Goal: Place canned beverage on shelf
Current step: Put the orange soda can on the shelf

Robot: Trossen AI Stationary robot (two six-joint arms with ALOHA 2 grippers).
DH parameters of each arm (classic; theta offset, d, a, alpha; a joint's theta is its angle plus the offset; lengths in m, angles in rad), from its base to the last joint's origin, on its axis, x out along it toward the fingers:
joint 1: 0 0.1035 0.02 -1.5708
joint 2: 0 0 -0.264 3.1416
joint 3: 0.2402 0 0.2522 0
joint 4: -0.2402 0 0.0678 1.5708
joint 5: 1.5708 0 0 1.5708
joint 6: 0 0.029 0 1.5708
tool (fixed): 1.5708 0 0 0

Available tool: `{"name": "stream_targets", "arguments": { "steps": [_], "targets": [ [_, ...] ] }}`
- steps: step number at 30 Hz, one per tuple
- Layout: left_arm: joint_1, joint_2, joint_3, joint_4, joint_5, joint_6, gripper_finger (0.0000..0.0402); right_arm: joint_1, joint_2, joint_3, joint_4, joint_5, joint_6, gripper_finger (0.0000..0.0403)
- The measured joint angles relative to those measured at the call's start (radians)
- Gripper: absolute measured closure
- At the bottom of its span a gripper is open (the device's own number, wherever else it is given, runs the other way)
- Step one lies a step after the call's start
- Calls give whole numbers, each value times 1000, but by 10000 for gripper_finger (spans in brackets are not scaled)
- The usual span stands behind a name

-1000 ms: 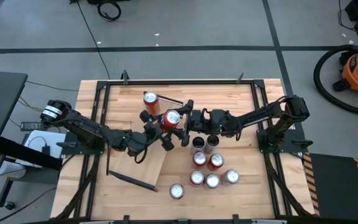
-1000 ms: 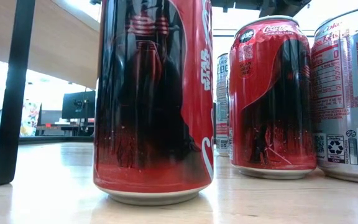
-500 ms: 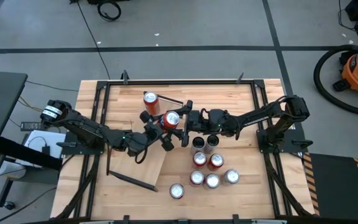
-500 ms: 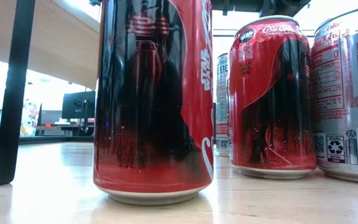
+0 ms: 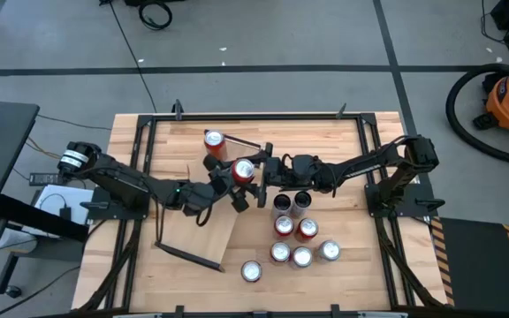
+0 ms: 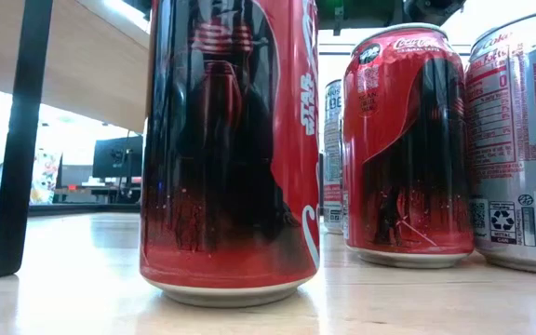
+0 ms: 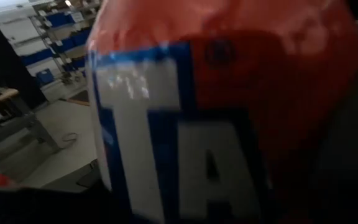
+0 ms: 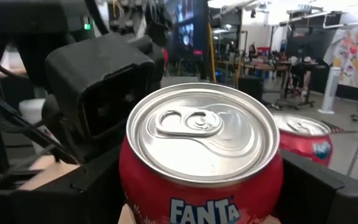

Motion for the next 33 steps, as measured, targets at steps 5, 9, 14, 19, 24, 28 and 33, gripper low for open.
{"name": "stream_targets", "arguments": {
  "steps": [5,9,14,19,24,28,33],
  "targets": [
    [42,-1,0,-4,68,-3,85,-16,-3,0,-26,8,-2,76],
    [47,-1,0,0,66,31,85,-31,-4,0,-30,3,-6,76],
    [48,-1,0,1,64,39,85,-44,-4,0,-17,-1,-15,76],
    [50,-2,0,-14,66,20,85,-57,-3,0,-17,11,-15,76],
    [38,-2,0,-10,42,29,85,-73,-2,1,-17,17,-20,76],
    [1,-7,2,-20,-72,122,84,-77,-2,4,-12,27,-32,76],
    [-43,-8,2,46,-108,187,84,-76,-9,4,14,23,-50,76]
  ]
}}
